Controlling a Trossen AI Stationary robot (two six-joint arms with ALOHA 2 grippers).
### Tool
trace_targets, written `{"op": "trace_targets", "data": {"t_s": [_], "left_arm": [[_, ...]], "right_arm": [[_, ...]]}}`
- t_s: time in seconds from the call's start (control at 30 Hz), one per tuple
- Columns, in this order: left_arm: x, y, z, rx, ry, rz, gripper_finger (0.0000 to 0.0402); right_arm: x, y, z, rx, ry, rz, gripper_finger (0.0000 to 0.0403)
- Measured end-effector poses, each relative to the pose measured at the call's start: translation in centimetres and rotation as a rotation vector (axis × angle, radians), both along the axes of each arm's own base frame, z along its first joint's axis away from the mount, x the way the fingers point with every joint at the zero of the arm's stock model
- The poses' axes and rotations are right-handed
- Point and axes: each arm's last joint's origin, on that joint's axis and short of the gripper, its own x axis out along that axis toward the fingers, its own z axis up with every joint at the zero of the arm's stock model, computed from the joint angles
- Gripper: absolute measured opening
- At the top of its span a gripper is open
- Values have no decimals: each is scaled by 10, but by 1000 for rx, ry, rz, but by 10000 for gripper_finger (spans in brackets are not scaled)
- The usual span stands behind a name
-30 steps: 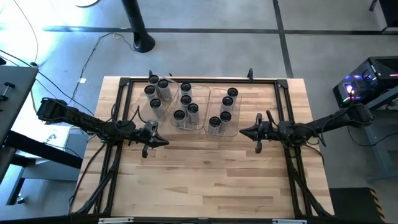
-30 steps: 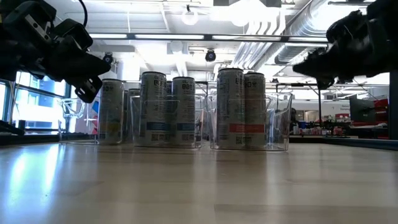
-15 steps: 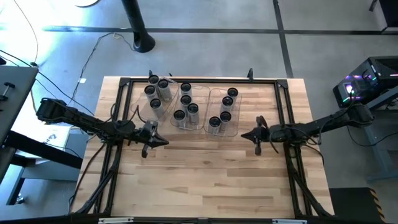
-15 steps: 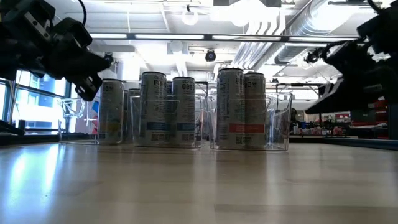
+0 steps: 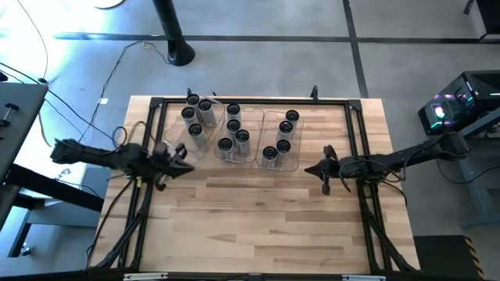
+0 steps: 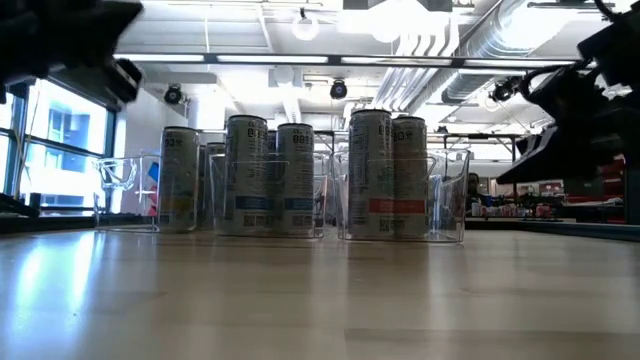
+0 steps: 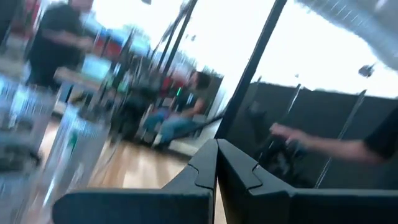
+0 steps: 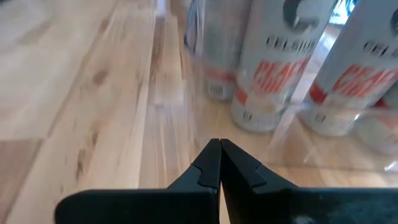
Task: Sort soda cans
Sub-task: Return to Home Position
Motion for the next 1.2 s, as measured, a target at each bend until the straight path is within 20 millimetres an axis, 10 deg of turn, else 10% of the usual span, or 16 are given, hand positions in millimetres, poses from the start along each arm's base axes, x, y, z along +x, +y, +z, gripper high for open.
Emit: {"op": "trace_targets", "data": {"t_s": [0.4, 1.2], "left_arm": [[-33, 5, 32, -56, -387, 10, 0], [-18, 9, 1, -8, -45, 80, 0]], "right_arm": [[-12, -2, 31, 43, -287, -1, 0], [-33, -5, 48, 76, -500, 3, 0]]}}
